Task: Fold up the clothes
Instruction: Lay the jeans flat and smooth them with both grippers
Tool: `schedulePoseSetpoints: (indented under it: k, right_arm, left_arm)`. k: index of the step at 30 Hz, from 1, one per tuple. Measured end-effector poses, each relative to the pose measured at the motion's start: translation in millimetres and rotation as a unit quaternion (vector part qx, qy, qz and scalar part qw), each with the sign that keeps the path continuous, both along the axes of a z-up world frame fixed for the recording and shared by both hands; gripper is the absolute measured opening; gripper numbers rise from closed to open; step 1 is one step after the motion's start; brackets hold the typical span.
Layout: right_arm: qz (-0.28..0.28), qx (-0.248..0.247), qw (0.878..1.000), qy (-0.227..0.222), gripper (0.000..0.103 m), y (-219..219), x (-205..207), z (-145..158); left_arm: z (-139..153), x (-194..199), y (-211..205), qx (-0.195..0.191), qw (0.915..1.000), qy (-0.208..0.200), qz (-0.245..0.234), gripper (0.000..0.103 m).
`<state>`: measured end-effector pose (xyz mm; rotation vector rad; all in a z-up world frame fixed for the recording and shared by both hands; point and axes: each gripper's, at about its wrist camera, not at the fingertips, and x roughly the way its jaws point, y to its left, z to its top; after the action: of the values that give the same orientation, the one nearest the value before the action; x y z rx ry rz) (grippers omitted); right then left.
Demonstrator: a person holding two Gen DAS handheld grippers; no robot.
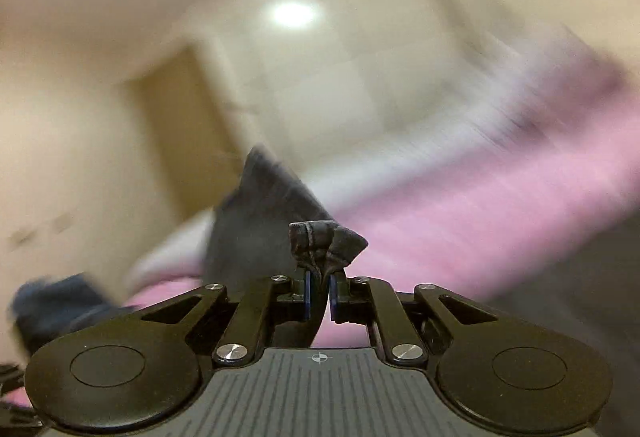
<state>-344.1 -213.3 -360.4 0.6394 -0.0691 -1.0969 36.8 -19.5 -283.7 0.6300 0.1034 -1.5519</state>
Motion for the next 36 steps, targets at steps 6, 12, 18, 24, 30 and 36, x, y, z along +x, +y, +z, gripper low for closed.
schedulePoseSetpoints:
  k: [6,12,18,24,30,36]
  right_arm:
    - [0.006,0.121,0.992,-0.046,0.011,-36,-53,-48]
    - [0.03,0.102,0.993,-0.057,0.011,-48,-72,-29]
    - [0.031,0.161,0.986,-0.021,0.011,-81,-76,-42]
    - [0.034,0.176,0.984,-0.007,0.018,-89,-85,-43]
    - [0.001,0.053,0.992,0.112,0.035,-39,-59,2]
    - [-0.005,-0.07,0.98,0.189,0.039,-17,-32,16]
  left_arm:
    - [-7,-99,-82,0.031,0.9934,-0.001,-0.111,0.056]
    - [-22,-138,-139,0.07,0.9882,-0.022,-0.134,0.055]
    - [-48,-134,-155,0.127,0.9841,-0.002,-0.125,0.055]
    - [-51,-129,-157,0.141,0.9826,0.014,-0.121,0.056]
    - [-49,-126,-167,0.16,0.9786,0.022,-0.127,0.059]
    - [-37,-124,-164,0.152,0.9781,0.022,-0.14,0.055]
